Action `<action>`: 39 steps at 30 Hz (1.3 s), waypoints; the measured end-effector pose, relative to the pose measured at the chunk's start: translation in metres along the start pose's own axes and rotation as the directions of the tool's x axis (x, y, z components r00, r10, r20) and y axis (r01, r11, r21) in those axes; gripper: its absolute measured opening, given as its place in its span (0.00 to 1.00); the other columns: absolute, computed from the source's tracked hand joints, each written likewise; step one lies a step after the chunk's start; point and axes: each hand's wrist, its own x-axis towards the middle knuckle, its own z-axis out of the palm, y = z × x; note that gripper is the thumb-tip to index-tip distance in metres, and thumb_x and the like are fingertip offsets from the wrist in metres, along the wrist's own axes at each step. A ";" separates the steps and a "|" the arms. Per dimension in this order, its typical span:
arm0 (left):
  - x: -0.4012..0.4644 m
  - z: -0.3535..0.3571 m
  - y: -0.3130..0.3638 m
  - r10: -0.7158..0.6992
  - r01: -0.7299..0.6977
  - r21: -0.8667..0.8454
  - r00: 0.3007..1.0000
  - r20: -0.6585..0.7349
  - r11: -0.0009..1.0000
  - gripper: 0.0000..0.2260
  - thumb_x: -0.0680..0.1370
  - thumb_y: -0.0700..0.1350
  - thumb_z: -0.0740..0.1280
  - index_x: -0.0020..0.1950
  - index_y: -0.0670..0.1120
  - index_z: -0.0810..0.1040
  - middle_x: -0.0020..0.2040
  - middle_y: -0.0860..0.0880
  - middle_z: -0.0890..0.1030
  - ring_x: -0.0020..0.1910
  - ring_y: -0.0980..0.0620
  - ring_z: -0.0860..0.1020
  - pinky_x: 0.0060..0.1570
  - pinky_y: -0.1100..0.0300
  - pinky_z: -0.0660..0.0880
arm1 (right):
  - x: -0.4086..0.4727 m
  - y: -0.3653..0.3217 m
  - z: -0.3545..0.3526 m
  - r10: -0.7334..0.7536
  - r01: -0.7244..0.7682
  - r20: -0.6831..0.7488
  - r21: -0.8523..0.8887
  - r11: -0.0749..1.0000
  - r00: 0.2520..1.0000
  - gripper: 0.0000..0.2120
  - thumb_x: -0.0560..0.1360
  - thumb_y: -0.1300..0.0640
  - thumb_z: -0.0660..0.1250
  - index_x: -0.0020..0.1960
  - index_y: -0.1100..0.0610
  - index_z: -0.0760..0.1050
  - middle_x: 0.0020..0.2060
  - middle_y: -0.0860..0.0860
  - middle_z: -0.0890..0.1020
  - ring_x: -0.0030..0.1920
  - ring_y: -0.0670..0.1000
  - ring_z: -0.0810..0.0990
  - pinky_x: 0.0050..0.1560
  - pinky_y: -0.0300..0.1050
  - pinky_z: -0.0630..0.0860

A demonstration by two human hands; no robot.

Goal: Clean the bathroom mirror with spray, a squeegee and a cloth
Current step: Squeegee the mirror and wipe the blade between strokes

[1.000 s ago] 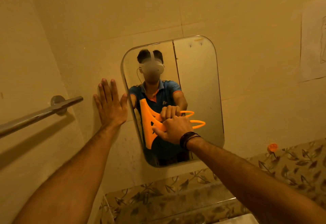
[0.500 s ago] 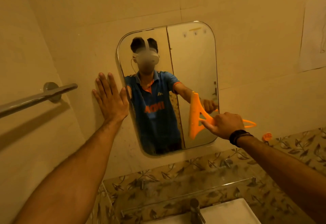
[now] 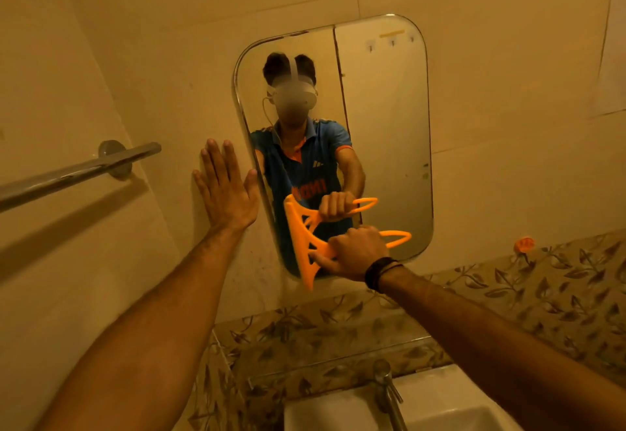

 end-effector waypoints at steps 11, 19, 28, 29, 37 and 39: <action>-0.011 0.009 -0.007 0.009 -0.009 -0.025 1.000 -0.006 1.000 0.33 0.84 0.62 0.45 0.83 0.47 0.40 0.83 0.41 0.43 0.82 0.42 0.43 0.78 0.38 0.43 | -0.023 0.021 0.028 0.052 -0.051 0.100 -0.011 0.999 0.994 0.31 0.74 0.28 0.55 0.28 0.51 0.75 0.22 0.48 0.74 0.24 0.49 0.67 0.32 0.42 0.57; -0.027 0.017 0.010 -0.084 0.081 -0.067 0.996 -0.032 0.994 0.31 0.84 0.60 0.43 0.83 0.47 0.42 0.83 0.39 0.46 0.82 0.40 0.46 0.79 0.37 0.46 | -0.063 0.109 0.020 0.167 -0.149 0.116 -0.156 0.977 0.979 0.33 0.72 0.26 0.47 0.26 0.51 0.67 0.23 0.48 0.74 0.25 0.51 0.74 0.31 0.41 0.63; -0.043 0.012 0.003 -0.033 0.034 -0.021 0.998 0.046 0.999 0.32 0.85 0.57 0.51 0.83 0.45 0.41 0.83 0.40 0.44 0.82 0.40 0.44 0.79 0.38 0.44 | -0.082 0.129 0.007 0.245 -0.237 0.024 -0.173 0.956 0.969 0.33 0.73 0.29 0.58 0.21 0.51 0.57 0.17 0.42 0.56 0.17 0.45 0.57 0.29 0.36 0.53; -0.044 0.012 0.005 -0.038 0.039 -0.022 0.998 0.048 0.999 0.32 0.85 0.57 0.51 0.83 0.44 0.42 0.83 0.39 0.44 0.82 0.40 0.44 0.79 0.38 0.44 | -0.080 0.119 0.005 0.222 -0.219 0.006 -0.132 0.967 0.975 0.33 0.73 0.29 0.57 0.21 0.51 0.58 0.17 0.41 0.56 0.17 0.45 0.58 0.29 0.35 0.53; -0.047 0.009 0.015 -0.089 0.096 -0.050 0.989 0.115 0.994 0.33 0.84 0.54 0.53 0.83 0.43 0.42 0.83 0.39 0.43 0.82 0.39 0.43 0.78 0.36 0.47 | -0.043 -0.011 0.020 -0.067 0.066 0.104 0.014 0.998 0.992 0.29 0.76 0.32 0.56 0.27 0.51 0.70 0.21 0.46 0.70 0.22 0.49 0.68 0.35 0.42 0.63; -0.048 0.008 0.011 -0.076 0.084 -0.059 0.988 0.135 0.995 0.34 0.84 0.55 0.54 0.83 0.44 0.41 0.83 0.40 0.42 0.82 0.40 0.42 0.78 0.36 0.46 | -0.037 -0.027 0.027 -0.059 0.053 0.223 0.031 0.998 0.973 0.28 0.78 0.32 0.53 0.30 0.51 0.68 0.24 0.46 0.68 0.27 0.49 0.68 0.38 0.45 0.63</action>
